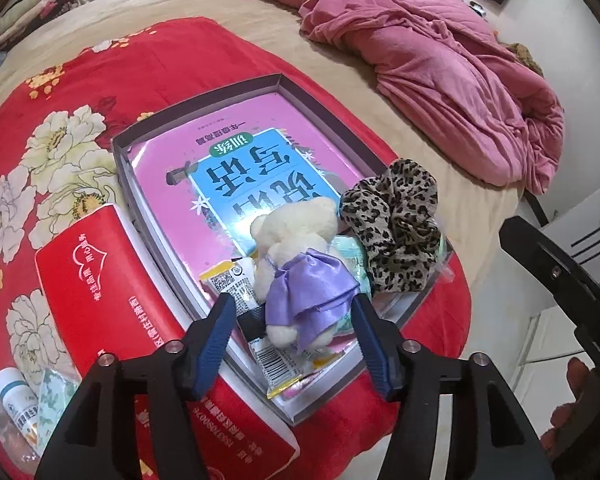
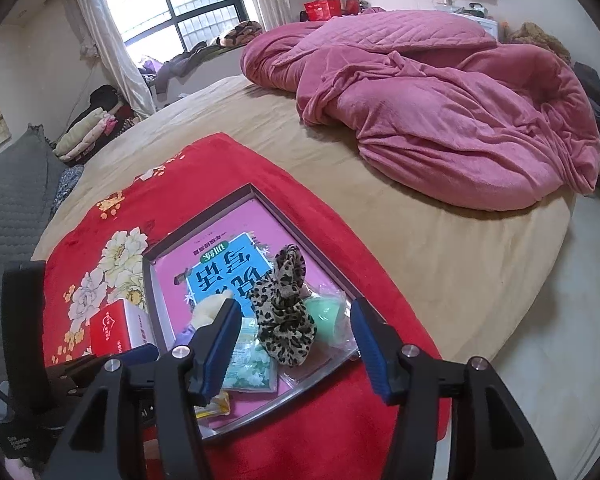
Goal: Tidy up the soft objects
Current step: 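Lower the teddy bear into the tray and open the left tool, then withdraw both open tools from the tray toward the remaining items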
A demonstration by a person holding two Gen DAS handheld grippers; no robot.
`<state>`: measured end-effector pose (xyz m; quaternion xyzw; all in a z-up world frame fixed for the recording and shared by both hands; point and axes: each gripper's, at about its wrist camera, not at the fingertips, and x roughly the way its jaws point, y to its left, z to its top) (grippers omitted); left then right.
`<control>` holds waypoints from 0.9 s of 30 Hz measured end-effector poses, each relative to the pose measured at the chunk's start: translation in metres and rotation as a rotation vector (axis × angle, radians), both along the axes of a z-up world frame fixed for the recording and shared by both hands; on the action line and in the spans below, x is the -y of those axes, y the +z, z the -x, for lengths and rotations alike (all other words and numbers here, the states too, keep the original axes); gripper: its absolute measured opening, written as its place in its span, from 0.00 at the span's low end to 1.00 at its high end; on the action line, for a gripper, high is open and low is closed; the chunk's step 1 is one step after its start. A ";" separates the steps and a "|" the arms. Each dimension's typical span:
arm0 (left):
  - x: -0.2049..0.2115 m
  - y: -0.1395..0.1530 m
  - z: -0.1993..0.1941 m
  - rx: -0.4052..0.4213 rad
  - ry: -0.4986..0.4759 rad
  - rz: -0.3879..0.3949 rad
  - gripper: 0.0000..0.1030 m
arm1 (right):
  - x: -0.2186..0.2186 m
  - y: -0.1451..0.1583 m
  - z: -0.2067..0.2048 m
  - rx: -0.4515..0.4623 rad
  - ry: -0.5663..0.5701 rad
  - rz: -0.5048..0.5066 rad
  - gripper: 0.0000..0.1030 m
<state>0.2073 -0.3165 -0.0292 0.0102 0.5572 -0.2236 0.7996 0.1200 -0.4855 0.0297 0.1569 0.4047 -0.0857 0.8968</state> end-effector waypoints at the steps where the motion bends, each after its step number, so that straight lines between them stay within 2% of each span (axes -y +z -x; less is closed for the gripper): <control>1: -0.001 0.001 0.001 0.003 -0.002 0.000 0.64 | -0.001 0.001 0.000 0.003 0.002 0.002 0.57; 8: -0.006 0.016 0.013 0.037 0.002 -0.011 0.66 | -0.009 0.008 0.003 0.007 0.014 0.009 0.60; 17: -0.022 0.056 0.032 0.106 0.028 0.004 0.74 | -0.014 0.024 0.013 0.030 0.014 0.026 0.61; 27: -0.054 0.080 0.060 0.150 0.067 -0.010 0.75 | -0.034 0.041 0.024 0.049 0.036 0.055 0.65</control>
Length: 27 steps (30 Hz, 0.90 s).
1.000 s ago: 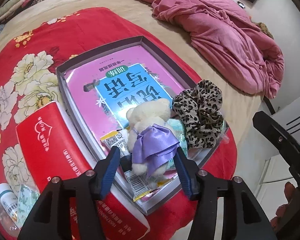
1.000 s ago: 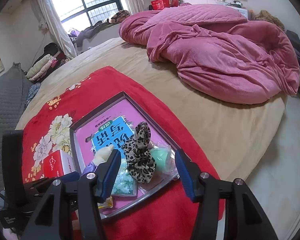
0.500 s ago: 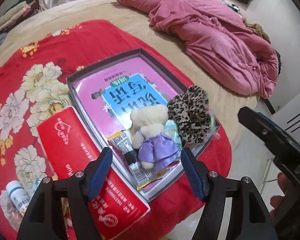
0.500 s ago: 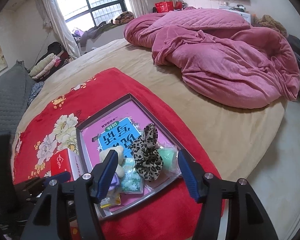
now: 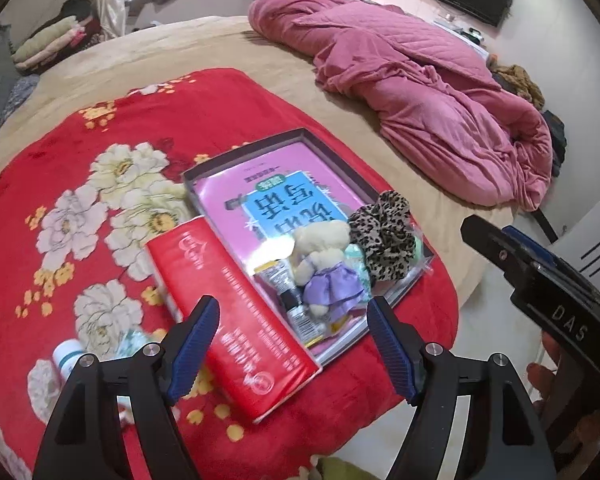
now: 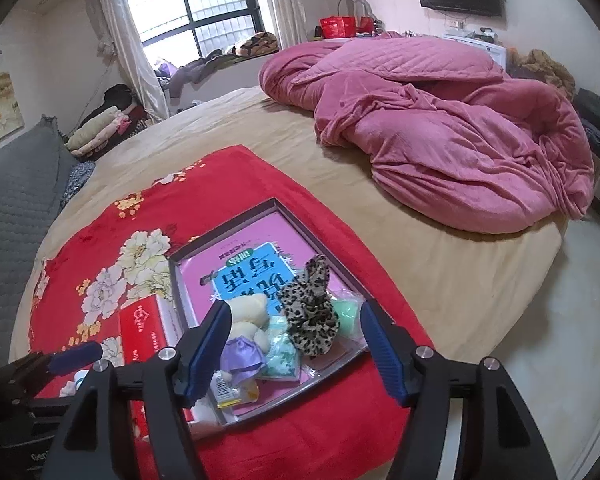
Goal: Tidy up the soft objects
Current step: 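Withdraw both open tools from the tray toward the remaining items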
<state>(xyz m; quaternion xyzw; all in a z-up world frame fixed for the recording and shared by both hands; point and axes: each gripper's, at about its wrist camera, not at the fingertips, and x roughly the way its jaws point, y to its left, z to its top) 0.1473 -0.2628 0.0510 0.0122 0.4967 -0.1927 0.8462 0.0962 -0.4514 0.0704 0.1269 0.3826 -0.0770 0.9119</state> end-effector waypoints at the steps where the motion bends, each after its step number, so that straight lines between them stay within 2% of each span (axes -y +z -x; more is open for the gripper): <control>1: -0.004 0.001 0.004 0.002 0.005 0.002 0.75 | -0.003 0.002 0.001 0.002 0.004 0.005 0.65; 12: -0.066 0.019 0.031 0.023 0.107 0.019 0.75 | -0.042 0.030 0.013 0.052 0.071 0.047 0.67; 27: -0.175 0.032 0.063 0.045 0.288 0.069 0.75 | -0.125 0.045 0.021 0.066 0.241 0.094 0.67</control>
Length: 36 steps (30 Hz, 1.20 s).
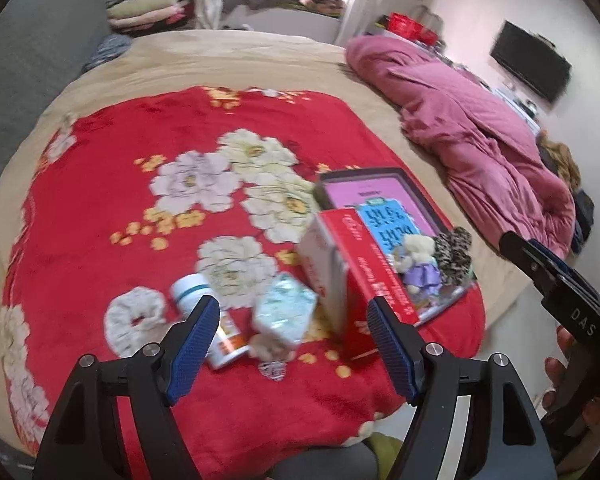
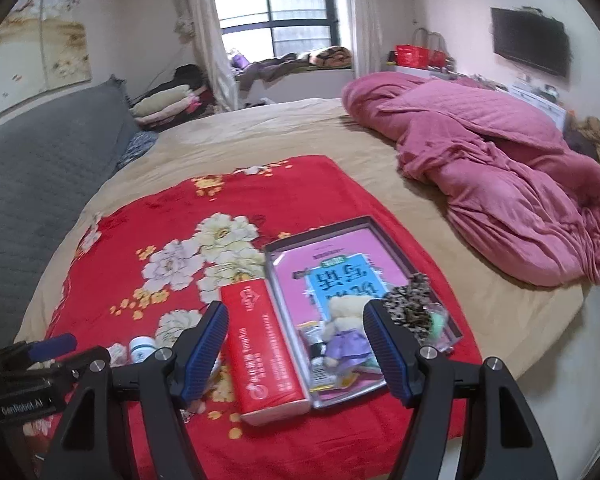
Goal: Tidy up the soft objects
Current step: 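Withdraw both open tools from the tray toward the remaining items, then grasp the pale-green tissue pack with the right tool while the left tool reaches toward the clear bag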
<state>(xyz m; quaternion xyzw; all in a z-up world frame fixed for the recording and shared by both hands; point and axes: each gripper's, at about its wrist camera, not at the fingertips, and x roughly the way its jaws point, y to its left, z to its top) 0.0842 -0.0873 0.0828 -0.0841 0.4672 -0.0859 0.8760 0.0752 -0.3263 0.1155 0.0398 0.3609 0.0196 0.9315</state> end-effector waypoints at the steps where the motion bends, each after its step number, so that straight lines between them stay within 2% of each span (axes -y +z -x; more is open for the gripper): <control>1: -0.008 0.000 0.002 0.001 0.013 0.002 0.75 | -0.005 0.001 0.000 -0.001 0.010 0.002 0.67; 8: -0.062 -0.004 0.017 -0.009 0.120 0.022 0.75 | -0.033 0.002 0.003 -0.009 0.066 0.008 0.67; 16: -0.095 -0.013 0.032 -0.027 0.179 0.022 0.75 | -0.067 -0.007 0.005 -0.034 0.144 0.009 0.67; 27: -0.108 -0.038 0.046 -0.065 0.184 0.027 0.75 | -0.098 -0.027 0.008 -0.083 0.212 0.032 0.67; 36: -0.095 -0.072 0.043 -0.109 0.142 0.038 0.75 | -0.109 -0.051 0.005 -0.137 0.235 0.038 0.67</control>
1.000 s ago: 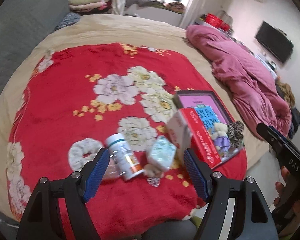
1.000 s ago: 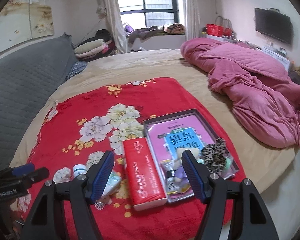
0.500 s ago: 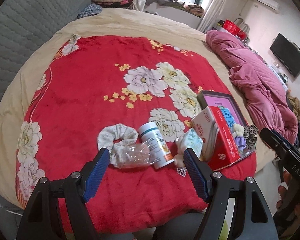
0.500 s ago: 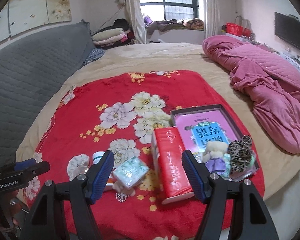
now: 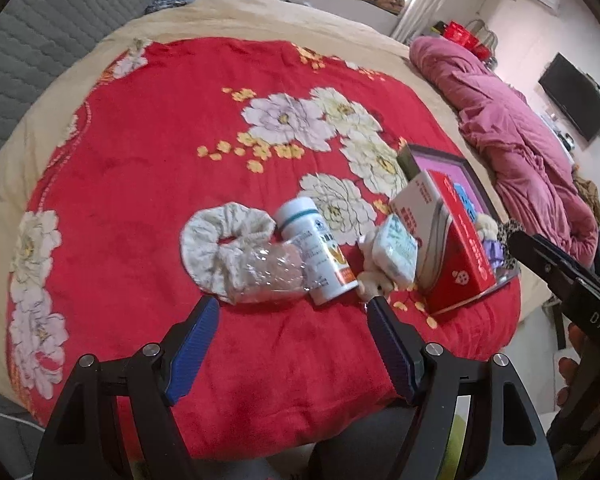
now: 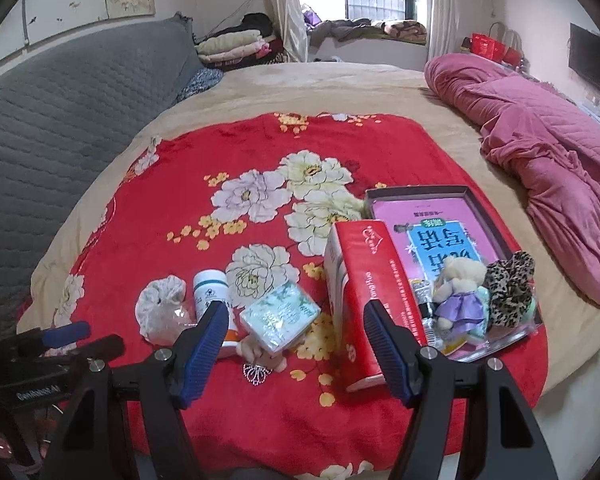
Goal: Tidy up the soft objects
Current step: 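Grasp the pale-green tissue pack with the right tool while the left tool reaches toward the clear bag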
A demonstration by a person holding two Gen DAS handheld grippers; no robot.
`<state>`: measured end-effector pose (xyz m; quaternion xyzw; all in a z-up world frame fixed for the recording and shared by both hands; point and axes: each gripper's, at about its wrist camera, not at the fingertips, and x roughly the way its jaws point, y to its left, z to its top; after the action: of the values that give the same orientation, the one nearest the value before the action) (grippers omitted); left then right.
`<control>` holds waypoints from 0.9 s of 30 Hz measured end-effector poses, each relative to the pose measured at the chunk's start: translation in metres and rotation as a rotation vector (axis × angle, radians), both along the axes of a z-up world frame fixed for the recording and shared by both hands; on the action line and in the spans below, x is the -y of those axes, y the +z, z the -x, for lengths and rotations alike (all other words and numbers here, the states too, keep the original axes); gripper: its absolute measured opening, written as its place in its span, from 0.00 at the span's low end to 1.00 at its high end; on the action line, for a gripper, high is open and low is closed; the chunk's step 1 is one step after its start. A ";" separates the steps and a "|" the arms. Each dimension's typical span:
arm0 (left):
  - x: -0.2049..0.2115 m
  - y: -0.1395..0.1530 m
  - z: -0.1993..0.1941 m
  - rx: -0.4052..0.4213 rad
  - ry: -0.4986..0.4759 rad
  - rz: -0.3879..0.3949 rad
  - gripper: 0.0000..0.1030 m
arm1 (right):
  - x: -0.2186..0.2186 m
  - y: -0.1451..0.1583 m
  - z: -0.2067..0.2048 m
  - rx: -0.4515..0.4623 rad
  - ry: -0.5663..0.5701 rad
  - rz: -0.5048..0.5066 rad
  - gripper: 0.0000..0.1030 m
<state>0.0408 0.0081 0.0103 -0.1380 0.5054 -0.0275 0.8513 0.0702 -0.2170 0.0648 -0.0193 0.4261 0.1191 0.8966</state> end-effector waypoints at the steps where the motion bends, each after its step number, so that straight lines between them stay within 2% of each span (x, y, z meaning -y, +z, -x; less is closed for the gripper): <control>1: 0.003 -0.004 -0.002 -0.003 -0.008 -0.006 0.75 | -0.001 -0.002 -0.001 -0.006 0.003 0.005 0.67; 3: 0.007 -0.010 -0.008 0.003 -0.023 -0.005 0.75 | -0.002 -0.006 -0.003 -0.011 0.005 0.005 0.67; 12: 0.017 -0.045 -0.037 -0.073 -0.042 -0.013 0.75 | 0.000 -0.029 -0.016 -0.064 -0.007 0.013 0.67; 19: 0.023 -0.056 -0.049 -0.073 -0.066 -0.014 0.75 | -0.018 -0.060 -0.026 -0.129 0.050 0.035 0.67; 27: 0.024 -0.064 -0.064 -0.083 -0.086 -0.014 0.74 | -0.035 -0.093 -0.040 -0.173 0.106 0.110 0.67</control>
<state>0.1043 -0.0162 -0.0535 -0.1113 0.5459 -0.0545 0.8286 0.1102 -0.1817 -0.0278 -0.0805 0.5060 0.1440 0.8466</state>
